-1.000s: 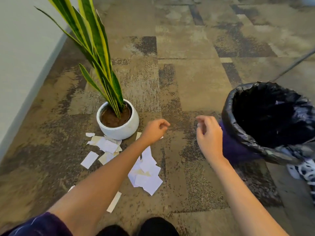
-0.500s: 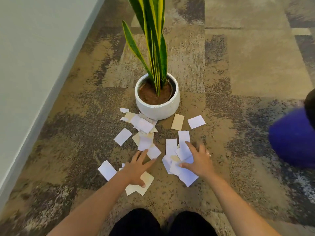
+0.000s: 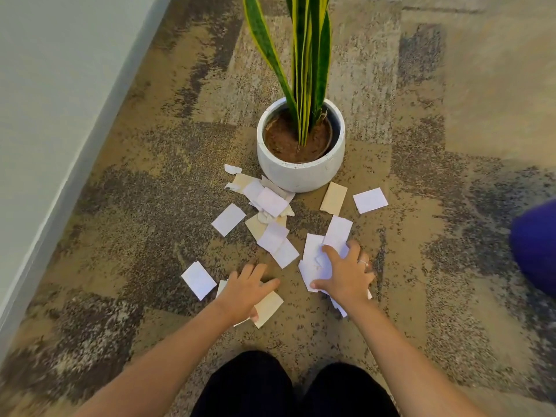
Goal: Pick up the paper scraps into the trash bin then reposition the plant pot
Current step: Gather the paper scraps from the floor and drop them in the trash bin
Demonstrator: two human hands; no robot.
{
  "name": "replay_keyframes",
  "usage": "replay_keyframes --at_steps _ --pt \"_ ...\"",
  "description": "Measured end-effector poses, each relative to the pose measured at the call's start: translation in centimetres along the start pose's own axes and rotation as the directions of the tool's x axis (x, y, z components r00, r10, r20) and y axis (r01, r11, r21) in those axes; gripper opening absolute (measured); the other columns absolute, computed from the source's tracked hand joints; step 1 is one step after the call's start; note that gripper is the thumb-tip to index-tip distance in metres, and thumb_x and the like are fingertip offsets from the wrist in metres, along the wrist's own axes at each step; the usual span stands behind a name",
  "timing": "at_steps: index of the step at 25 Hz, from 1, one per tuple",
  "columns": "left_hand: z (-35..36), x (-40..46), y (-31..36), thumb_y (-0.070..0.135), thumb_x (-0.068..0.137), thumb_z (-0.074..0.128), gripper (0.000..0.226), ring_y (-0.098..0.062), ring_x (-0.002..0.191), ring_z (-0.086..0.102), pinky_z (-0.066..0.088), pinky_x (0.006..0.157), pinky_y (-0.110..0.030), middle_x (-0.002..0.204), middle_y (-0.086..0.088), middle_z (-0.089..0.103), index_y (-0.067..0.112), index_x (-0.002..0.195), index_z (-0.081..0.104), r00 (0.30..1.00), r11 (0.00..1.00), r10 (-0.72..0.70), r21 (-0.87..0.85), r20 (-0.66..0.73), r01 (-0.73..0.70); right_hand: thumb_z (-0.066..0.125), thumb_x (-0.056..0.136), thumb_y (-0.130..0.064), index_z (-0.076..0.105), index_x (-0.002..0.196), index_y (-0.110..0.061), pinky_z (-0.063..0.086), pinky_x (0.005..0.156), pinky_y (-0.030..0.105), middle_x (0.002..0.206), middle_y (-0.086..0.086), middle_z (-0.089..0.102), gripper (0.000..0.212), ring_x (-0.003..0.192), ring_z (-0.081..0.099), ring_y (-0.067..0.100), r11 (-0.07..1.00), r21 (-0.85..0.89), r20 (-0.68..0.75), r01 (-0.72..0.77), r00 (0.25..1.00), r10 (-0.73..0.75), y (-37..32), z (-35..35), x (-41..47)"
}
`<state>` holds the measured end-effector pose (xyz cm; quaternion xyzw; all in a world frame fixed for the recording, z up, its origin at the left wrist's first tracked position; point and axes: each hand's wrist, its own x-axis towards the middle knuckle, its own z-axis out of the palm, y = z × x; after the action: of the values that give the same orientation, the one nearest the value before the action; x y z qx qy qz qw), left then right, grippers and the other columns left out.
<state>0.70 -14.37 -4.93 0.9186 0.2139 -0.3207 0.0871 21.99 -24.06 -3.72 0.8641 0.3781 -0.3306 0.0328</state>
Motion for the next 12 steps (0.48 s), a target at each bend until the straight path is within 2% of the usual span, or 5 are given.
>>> replay_keyframes --at_steps 4,6,8,10,12 --pt "-0.1 -0.1 -0.5 0.03 0.074 0.077 0.066 -0.028 0.109 0.038 0.045 0.081 -0.042 0.122 -0.007 0.039 0.023 0.124 0.036 0.999 0.987 0.025 -0.158 0.039 -0.019 0.077 0.074 -0.033 0.052 0.124 -0.024 0.046 0.092 0.04 0.131 0.014 0.028 0.056 0.119 0.036 0.04 0.986 0.165 0.012 0.02 1.0 -0.022 0.7 -0.4 0.8" --pt "-0.9 0.1 -0.7 0.027 0.077 0.075 0.057 -0.027 0.111 0.041 0.046 0.086 -0.041 0.122 -0.006 0.046 0.018 0.123 0.042 0.994 0.957 0.02 -0.29 0.106 0.011 0.073 0.079 -0.019 0.062 0.115 -0.015 0.046 0.084 0.032 0.127 0.016 0.037 0.037 0.106 0.048 0.035 0.962 0.273 0.024 -0.01 1.0 0.004 1.4 -0.9 1.2" --pt "-1.9 0.4 -0.8 0.026 0.079 0.072 0.04 -0.027 0.108 0.048 0.045 0.085 -0.041 0.115 -0.009 0.056 0.011 0.111 0.051 0.99 0.916 0.004 -0.398 0.143 0.054 0.066 0.084 -0.01 0.069 0.109 -0.008 0.043 0.075 0.029 0.124 0.018 0.052 0.025 0.096 0.053 0.03 0.946 0.323 0.0 -0.013 1.0 0.014 2.0 -1.5 1.3" --pt "-2.8 0.3 -0.8 0.024 0.081 0.07 0.026 -0.026 0.092 0.056 0.046 0.075 -0.037 0.095 -0.009 0.06 0.01 0.089 0.05 0.992 0.825 -0.051 -0.555 0.113 0.106 0.066 0.085 -0.009 0.071 0.108 -0.005 0.046 0.075 0.031 0.12 0.017 0.065 0.024 0.1 0.059 0.029 0.915 0.404 -0.023 -0.023 0.999 0.035 2.6 -2.2 1.1" --pt "-4.1 0.0 -0.5 0.022 0.083 0.069 0.022 -0.022 0.077 0.054 0.039 0.062 -0.03 0.078 -0.005 0.056 0.008 0.084 0.052 0.988 0.642 -0.147 -0.754 0.052 0.135 0.068 0.084 -0.012 0.069 0.111 -0.003 0.045 0.074 0.032 0.118 0.014 0.067 0.029 0.102 0.061 0.03 0.803 0.586 -0.014 -0.105 0.99 0.139 3.3 -2.9 0.6"
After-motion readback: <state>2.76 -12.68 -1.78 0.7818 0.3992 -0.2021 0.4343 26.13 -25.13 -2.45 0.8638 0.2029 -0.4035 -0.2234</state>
